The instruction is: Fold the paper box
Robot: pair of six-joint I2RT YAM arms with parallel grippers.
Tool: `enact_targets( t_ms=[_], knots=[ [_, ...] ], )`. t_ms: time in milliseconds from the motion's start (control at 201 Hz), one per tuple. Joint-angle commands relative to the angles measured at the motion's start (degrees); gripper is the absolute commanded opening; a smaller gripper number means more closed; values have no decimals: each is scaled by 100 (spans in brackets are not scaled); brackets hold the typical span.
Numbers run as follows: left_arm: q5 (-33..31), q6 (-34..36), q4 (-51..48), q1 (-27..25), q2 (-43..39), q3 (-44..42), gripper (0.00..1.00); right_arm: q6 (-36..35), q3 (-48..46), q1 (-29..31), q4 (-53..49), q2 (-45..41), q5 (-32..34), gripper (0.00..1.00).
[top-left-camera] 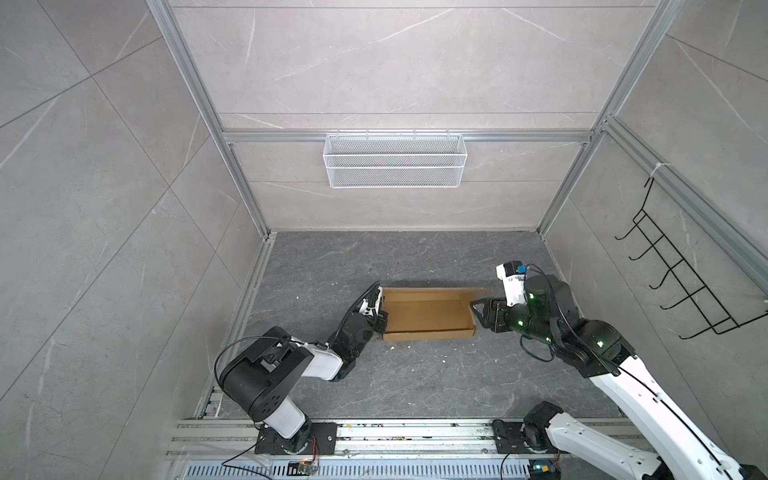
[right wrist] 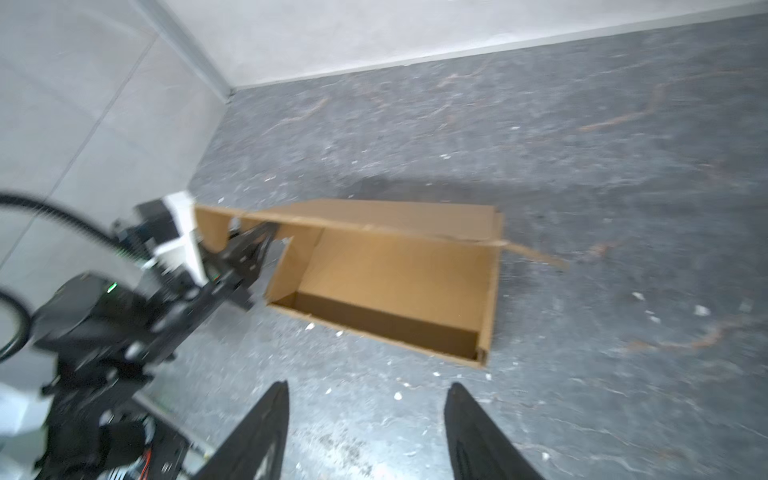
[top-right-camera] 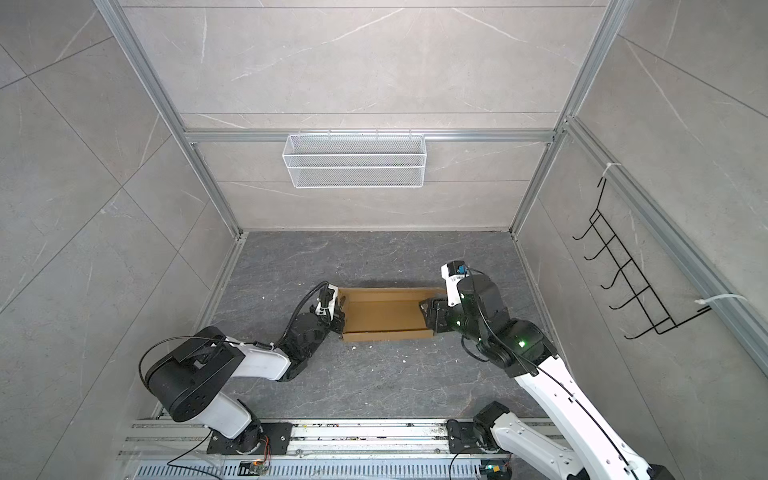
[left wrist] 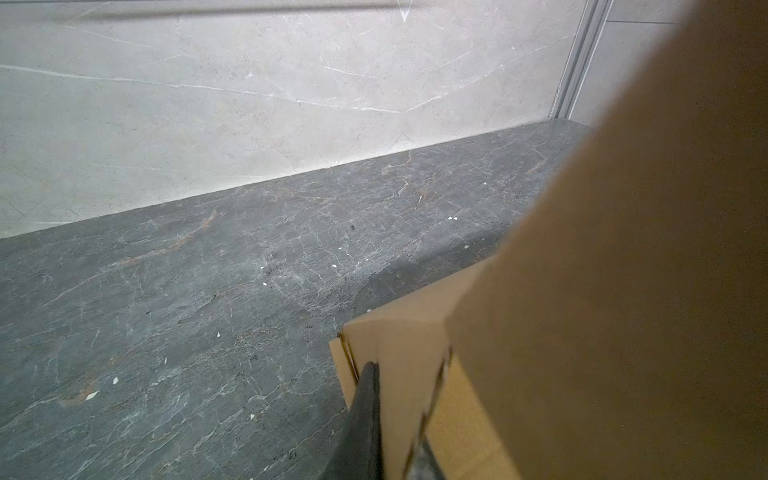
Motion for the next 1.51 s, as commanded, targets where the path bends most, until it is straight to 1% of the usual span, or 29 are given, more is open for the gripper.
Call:
enact_targets(
  t_ms=[0,85,174,249,328,433,677,906,1055,1165,1254,1319,1508],
  knots=[
    [-183,578,-1033,-50,280,-194,0,127,276,-502,-52,333,-58,62],
    [-204,595,-1016,-65,297,-194,0,95,526,-820,48,776,-285,63],
    [-221,609,-982,-71,309,-192,0,-130,670,-897,23,1176,-193,65],
    [-240,619,-981,-69,322,-190,0,-55,622,-1007,311,1284,-571,66],
    [-272,640,-982,-69,371,-166,0,107,735,-1009,475,1441,-810,67],
    [-302,673,-991,-73,466,-99,0,165,829,-1009,505,1629,-744,69],
    [-457,772,-993,-78,543,-32,0,-27,745,-1007,541,2002,-649,68],
    [-453,755,-1108,-84,515,17,0,-105,682,-1003,620,2228,-777,68],
    [-555,651,-1319,-78,450,75,5,-141,591,-1007,615,2251,-780,67],
    [-574,554,-1564,-84,341,142,13,-153,567,-1005,611,2251,-823,67],
    [-538,431,-1911,-100,81,170,20,-160,565,-1010,602,2251,-884,66],
    [-566,396,-2089,-93,-33,195,24,-160,553,-1008,618,2251,-925,66],
    [-543,221,-2220,-102,-150,138,28,-186,400,-1006,669,2319,-1033,65]
  ],
)
